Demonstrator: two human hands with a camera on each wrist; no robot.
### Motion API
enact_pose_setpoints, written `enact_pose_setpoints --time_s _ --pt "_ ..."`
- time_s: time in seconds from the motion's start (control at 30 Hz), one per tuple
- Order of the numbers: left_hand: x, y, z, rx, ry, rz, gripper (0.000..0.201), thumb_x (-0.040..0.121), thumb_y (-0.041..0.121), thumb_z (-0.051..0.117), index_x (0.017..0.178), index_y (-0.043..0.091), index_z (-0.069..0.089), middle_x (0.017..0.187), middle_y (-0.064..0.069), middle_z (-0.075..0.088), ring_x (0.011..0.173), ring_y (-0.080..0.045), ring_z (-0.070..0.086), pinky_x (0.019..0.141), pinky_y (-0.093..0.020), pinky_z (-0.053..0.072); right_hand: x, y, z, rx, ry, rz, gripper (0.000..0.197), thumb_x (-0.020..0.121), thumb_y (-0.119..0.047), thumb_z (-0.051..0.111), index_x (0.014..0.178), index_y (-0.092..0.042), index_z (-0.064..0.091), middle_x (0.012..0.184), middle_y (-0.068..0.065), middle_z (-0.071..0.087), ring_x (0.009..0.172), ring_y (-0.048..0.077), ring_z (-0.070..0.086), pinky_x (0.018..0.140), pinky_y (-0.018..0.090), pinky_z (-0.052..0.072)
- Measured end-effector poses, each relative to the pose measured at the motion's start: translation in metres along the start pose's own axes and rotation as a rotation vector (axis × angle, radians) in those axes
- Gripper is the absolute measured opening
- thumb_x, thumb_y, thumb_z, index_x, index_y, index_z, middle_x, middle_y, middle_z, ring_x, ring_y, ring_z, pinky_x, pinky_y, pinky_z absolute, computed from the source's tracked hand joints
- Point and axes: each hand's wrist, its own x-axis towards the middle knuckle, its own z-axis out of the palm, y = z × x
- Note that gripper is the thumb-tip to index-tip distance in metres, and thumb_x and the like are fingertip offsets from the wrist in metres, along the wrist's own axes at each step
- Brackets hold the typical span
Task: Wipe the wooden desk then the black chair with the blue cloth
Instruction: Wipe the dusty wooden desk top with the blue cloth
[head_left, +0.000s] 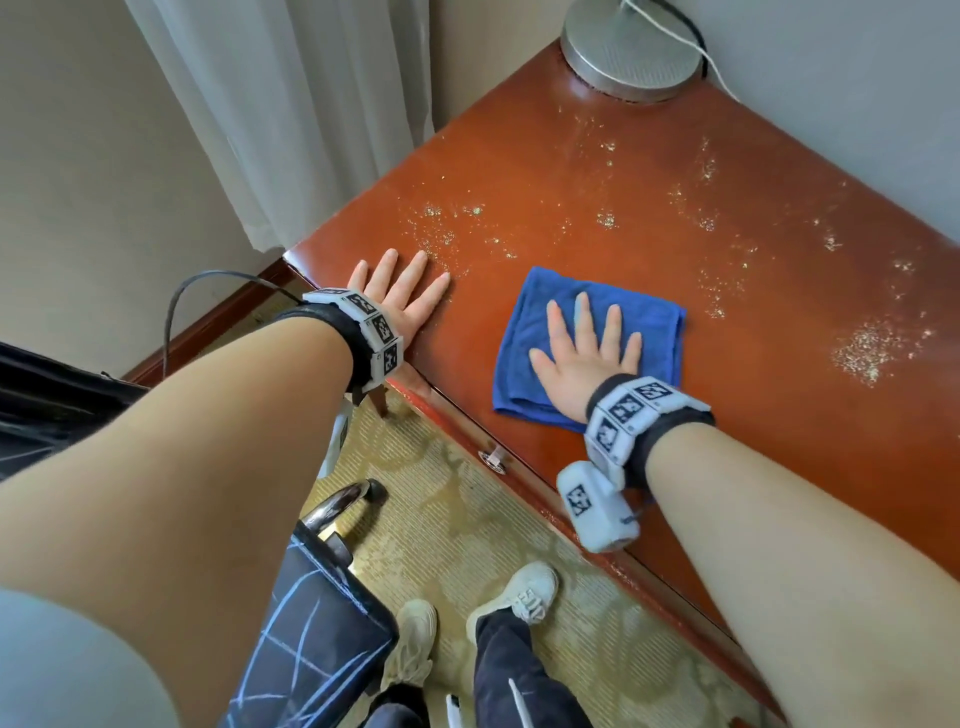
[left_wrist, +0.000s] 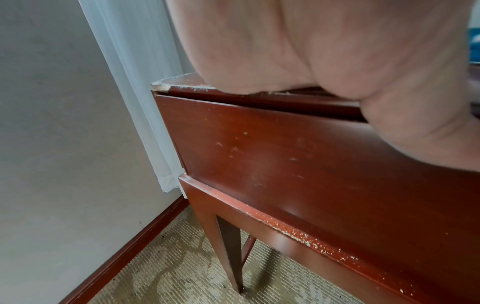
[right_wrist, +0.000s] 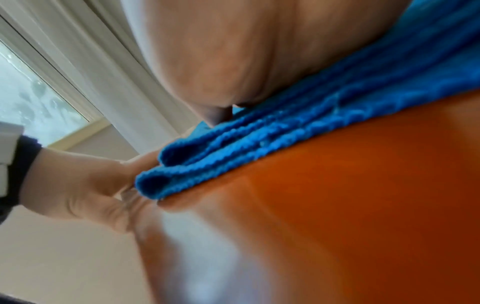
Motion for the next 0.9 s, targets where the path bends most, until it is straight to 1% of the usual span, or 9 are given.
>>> enact_pose_setpoints --time_s 0.13,0.23,0.37,0.43,0.53,0.63,0.7,0.77,0.9 --pt "-0.002 0.000 -0.001 -0.031 -0.009 -0.003 0.139 0.048 0.086 0.055 0.145 0.025 -0.024 0.155 -0.007 -0.024 0.142 -0.035 -0.018 0.113 -0.051 -0.007 0.003 -0.038 0.004 -0.020 0.050 -0.081 0.061 0.097 -0.052 0.013 0.147 -0.031 -0.014 0.154 -0.003 -0.025 0.140 0.032 -0.025 0.111 0.054 -0.012" --pt "-0.004 0.004 -0.003 -0.003 -0.020 -0.028 0.130 0.062 0.074 0.064 0.146 0.024 -0.022 0.155 -0.006 -0.023 0.142 -0.034 -0.018 0.114 -0.049 -0.005 -0.012 -0.050 0.017 -0.100 0.066 -0.227 0.063 0.097 -0.053 0.018 0.148 -0.031 -0.013 0.154 -0.003 -0.024 0.140 0.030 -0.025 0.111 0.053 -0.014" --pt "-0.006 0.007 -0.005 0.020 0.002 -0.053 0.119 0.075 0.055 0.068 0.146 0.026 -0.023 0.155 -0.006 -0.022 0.143 -0.034 -0.015 0.116 -0.049 -0.001 -0.044 -0.034 0.036 -0.254 -0.010 -0.451 0.071 0.095 -0.054 0.028 0.147 -0.031 -0.016 0.153 -0.002 -0.027 0.139 0.029 -0.029 0.109 0.049 -0.019" --pt "-0.013 0.009 -0.008 0.012 -0.003 -0.049 0.123 0.072 0.058 0.070 0.146 0.024 -0.023 0.155 -0.007 -0.022 0.143 -0.034 -0.014 0.116 -0.048 -0.001 -0.056 -0.016 0.037 -0.241 -0.090 -0.504 0.069 0.097 -0.051 0.028 0.147 -0.030 -0.016 0.153 -0.003 -0.028 0.139 0.024 -0.029 0.110 0.044 -0.020" --pt "-0.023 0.013 -0.018 -0.004 -0.027 -0.061 0.121 0.073 0.061 0.067 0.148 0.019 -0.018 0.155 -0.010 -0.020 0.143 -0.034 -0.014 0.115 -0.046 -0.004 -0.060 0.016 0.025 -0.060 -0.112 -0.457 0.071 0.098 -0.047 0.031 0.147 -0.023 -0.016 0.154 0.001 -0.025 0.141 0.018 -0.024 0.114 0.036 -0.014" --pt "-0.035 0.030 -0.030 -0.012 -0.024 0.003 0.100 0.087 0.026 0.060 0.147 0.022 -0.019 0.154 -0.009 -0.026 0.142 -0.029 -0.021 0.114 -0.042 -0.010 -0.054 0.045 0.011 0.113 0.015 -0.303 0.070 0.098 -0.044 0.032 0.147 -0.026 -0.014 0.155 0.001 -0.022 0.142 0.020 -0.020 0.115 0.036 -0.009" --pt "-0.039 0.050 -0.038 -0.045 0.001 0.114 0.090 0.089 0.012 0.050 0.148 0.023 -0.017 0.153 -0.005 -0.028 0.142 -0.024 -0.023 0.114 -0.039 -0.013 -0.043 0.061 0.004 0.153 0.089 -0.154 0.066 0.098 -0.046 0.030 0.148 -0.030 -0.011 0.156 0.000 -0.019 0.143 0.022 -0.019 0.116 0.041 -0.007" --pt "-0.041 0.079 -0.040 -0.043 0.010 0.248 0.081 0.094 0.019 0.045 0.149 0.023 -0.014 0.154 -0.004 -0.026 0.142 -0.023 -0.022 0.114 -0.039 -0.014 -0.031 0.074 0.001 0.141 0.087 -0.052 0.063 0.098 -0.048 0.026 0.148 -0.033 -0.009 0.156 -0.002 -0.017 0.143 0.023 -0.019 0.115 0.045 -0.006" --pt "-0.043 0.138 -0.026 0.060 -0.071 0.368 0.084 0.091 0.064 0.032 0.147 0.027 -0.019 0.154 -0.007 -0.027 0.142 -0.028 -0.021 0.113 -0.046 -0.013 -0.019 0.087 0.008 0.091 0.037 -0.008 0.058 0.098 -0.050 0.016 0.148 -0.033 -0.008 0.156 -0.004 -0.019 0.142 0.024 -0.020 0.115 0.047 -0.008"
